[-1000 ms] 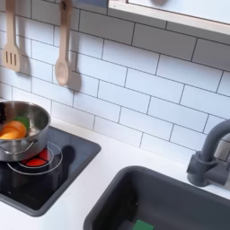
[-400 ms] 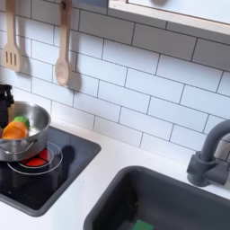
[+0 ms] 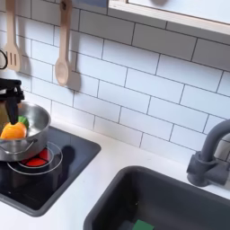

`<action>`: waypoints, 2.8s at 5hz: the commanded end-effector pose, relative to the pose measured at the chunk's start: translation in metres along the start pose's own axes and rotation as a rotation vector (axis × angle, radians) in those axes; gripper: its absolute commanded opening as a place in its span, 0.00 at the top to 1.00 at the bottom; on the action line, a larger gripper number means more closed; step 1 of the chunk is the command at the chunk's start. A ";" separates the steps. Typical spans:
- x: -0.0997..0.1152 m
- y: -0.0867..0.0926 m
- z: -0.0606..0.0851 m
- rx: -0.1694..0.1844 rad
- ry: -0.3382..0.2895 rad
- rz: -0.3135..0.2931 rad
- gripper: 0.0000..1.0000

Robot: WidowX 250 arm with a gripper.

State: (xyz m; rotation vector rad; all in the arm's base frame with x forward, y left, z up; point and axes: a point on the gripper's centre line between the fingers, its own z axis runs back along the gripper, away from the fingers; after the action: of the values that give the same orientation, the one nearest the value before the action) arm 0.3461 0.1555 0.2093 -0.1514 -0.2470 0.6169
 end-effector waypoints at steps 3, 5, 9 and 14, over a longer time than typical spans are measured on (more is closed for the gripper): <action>0.021 -0.014 -0.022 -0.017 0.005 -0.027 0.00; 0.020 -0.030 -0.027 0.002 -0.023 -0.033 0.00; 0.031 -0.023 -0.061 0.028 0.040 -0.023 0.00; -0.011 -0.047 -0.079 0.008 0.090 -0.055 0.00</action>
State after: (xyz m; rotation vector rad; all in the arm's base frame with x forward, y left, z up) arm 0.3846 0.1063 0.1419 -0.1612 -0.1617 0.5520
